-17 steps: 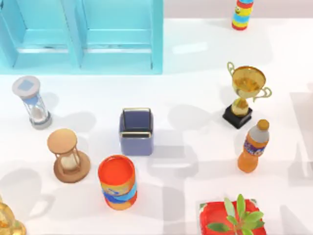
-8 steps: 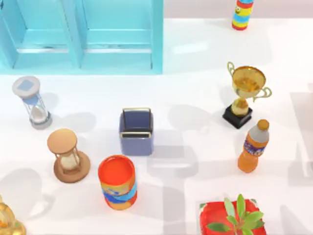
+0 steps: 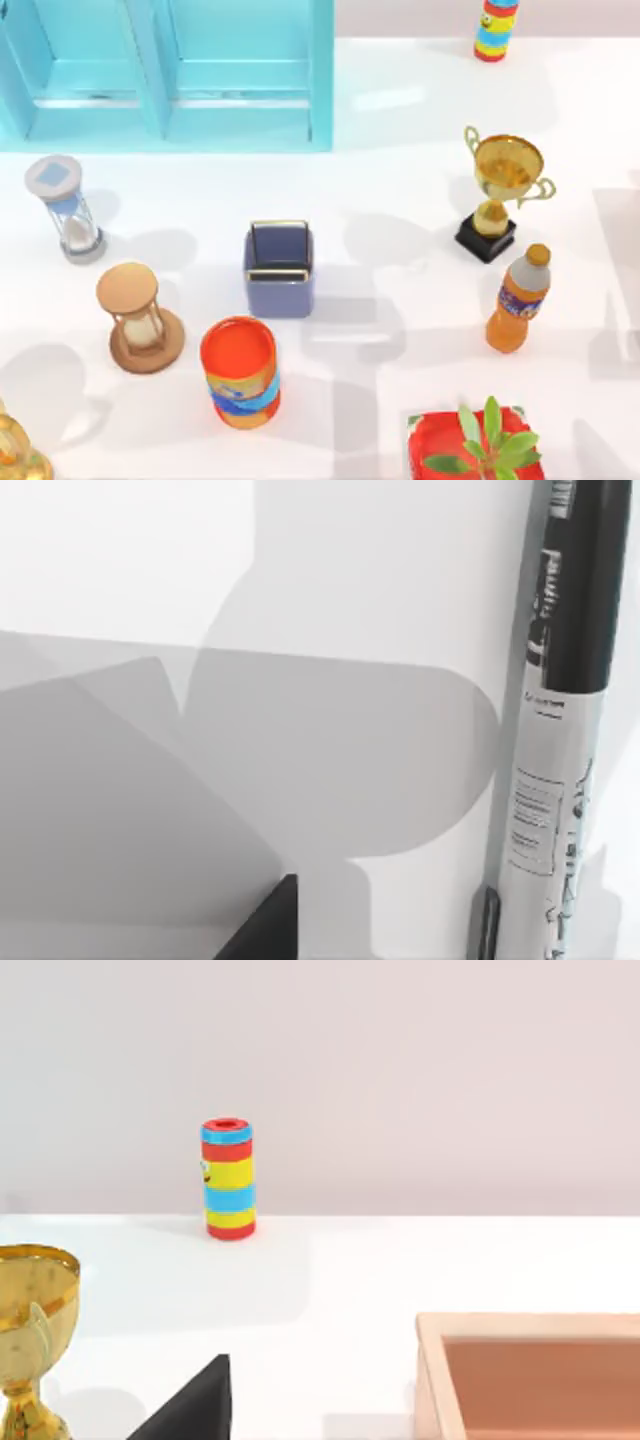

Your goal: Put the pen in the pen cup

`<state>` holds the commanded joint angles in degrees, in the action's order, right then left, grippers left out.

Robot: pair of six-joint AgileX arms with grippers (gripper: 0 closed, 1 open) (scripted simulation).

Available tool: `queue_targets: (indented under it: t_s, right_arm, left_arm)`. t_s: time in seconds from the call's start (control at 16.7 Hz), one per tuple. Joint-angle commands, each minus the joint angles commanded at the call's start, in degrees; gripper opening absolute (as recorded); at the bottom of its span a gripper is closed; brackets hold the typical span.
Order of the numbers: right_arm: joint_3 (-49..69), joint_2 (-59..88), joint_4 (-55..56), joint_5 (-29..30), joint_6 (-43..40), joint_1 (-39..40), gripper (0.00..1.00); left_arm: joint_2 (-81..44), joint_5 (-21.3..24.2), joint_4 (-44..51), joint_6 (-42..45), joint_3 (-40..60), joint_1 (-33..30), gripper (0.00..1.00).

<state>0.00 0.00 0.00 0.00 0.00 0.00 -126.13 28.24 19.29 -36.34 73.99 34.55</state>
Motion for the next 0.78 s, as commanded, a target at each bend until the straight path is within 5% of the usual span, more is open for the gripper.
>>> queue_targets:
  t_s: [0.54, 0.78]
  right_arm:
    - [0.00, 0.00, 0.00, 0.00, 0.00, 0.00, 1.00]
    - [0.00, 0.00, 0.00, 0.00, 0.00, 0.00, 1.00]
  left_arm:
    - [0.00, 0.00, 0.00, 0.00, 0.00, 0.00, 0.02]
    - [0.00, 0.00, 0.00, 0.00, 0.00, 0.00, 0.00]
